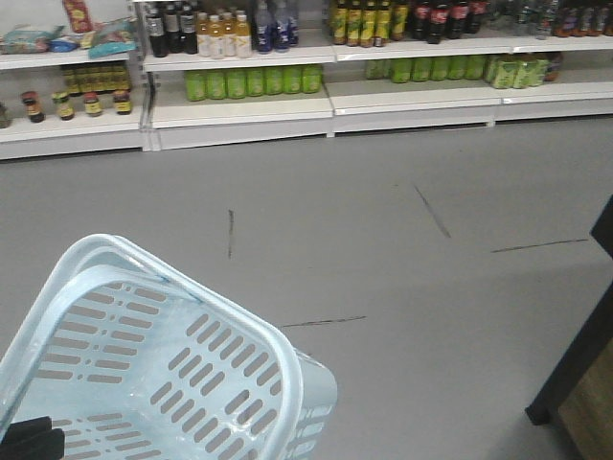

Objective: Pick three apples into basket with both arms
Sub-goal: 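Drive the base up to the table with apples and oranges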

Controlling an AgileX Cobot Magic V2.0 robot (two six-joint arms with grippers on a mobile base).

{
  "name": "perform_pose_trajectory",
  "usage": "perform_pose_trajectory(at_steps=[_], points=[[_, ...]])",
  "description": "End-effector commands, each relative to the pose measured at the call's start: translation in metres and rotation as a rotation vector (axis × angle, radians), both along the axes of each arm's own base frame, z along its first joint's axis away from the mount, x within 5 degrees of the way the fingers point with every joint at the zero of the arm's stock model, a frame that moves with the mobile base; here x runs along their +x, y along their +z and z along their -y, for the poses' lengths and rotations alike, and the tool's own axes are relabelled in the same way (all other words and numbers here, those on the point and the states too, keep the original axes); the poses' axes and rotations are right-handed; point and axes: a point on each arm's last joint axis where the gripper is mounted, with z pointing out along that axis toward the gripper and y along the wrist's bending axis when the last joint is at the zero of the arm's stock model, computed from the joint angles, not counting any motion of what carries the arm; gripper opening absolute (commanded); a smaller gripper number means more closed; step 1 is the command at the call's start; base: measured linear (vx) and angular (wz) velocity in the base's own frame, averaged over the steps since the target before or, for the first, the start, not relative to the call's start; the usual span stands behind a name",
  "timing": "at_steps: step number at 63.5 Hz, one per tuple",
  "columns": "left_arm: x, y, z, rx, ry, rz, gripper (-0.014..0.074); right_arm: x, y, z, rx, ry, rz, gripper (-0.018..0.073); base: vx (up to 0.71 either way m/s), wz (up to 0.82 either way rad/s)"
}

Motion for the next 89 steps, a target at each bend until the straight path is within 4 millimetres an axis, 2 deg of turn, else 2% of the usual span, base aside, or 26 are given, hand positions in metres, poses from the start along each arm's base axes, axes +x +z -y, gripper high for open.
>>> perform_pose_trajectory(at_steps=[1,89], points=[[0.0039,0.0179,0.0000,-0.091,0.041,0.073,-0.0006,-0.0002,0.0030,0.0002,-0.016,-0.004,0.074,-0.0004,0.21,-0.58],[0.0039,0.0179,0.0000,-0.091,0.041,0.073,-0.0006,-0.0002,0.0030,0.0002,-0.016,-0.004,0.074,-0.0004,0.16,-0.62]])
